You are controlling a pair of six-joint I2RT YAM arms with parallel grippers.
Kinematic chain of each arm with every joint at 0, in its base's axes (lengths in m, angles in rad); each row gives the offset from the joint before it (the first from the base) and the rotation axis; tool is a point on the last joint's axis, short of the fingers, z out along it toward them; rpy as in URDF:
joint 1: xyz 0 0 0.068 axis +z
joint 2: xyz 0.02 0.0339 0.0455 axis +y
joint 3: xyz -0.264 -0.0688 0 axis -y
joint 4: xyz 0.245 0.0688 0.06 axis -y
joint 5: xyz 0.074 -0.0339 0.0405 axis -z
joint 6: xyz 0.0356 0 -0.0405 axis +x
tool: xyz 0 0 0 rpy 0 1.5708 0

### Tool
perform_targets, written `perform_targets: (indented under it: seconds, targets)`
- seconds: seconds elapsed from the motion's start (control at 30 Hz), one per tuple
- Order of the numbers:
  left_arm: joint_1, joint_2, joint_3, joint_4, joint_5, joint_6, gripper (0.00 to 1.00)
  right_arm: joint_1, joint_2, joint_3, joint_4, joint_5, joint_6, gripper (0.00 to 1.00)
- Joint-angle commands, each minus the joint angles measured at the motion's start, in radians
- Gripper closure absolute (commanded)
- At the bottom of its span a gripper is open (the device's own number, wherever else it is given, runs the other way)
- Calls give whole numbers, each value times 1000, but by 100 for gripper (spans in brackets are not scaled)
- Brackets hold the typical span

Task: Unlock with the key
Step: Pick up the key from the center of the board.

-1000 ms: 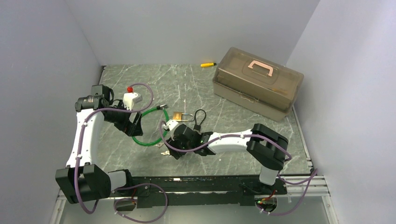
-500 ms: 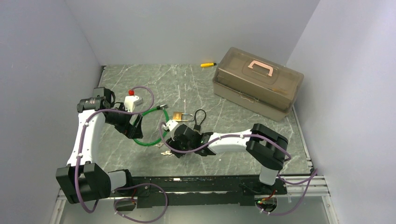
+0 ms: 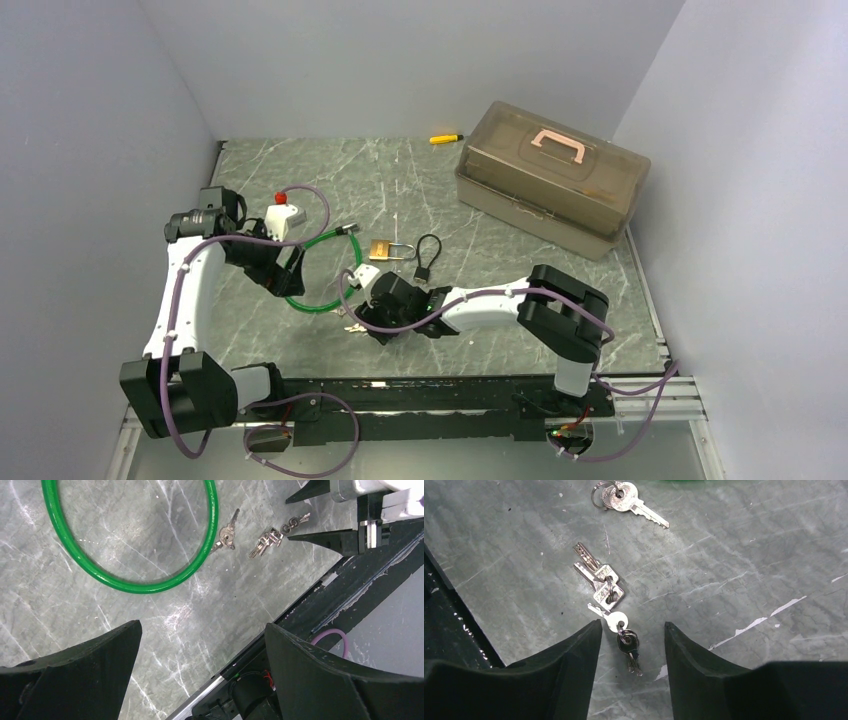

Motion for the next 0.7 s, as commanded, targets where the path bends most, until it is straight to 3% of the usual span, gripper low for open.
perform_targets:
  seconds: [0.0, 0.23, 0.3, 0.37, 0.67]
  targets:
    - [6, -42, 3, -4, -5, 24, 1, 10, 8, 22, 15, 24, -16, 52]
    - [6, -58, 2, -5, -11, 17, 1, 15, 4, 8, 13, 40, -15, 72]
    - [5, -61, 0, -6, -11, 14, 1, 16, 0, 7, 12, 42, -12, 89]
    - [5, -64, -4, -6, -10, 12, 1, 17, -5, 0, 11, 50, -7, 99]
    - [5, -66, -36, 0, -1, 10, 1, 16, -102, -9, -24, 65, -14, 100]
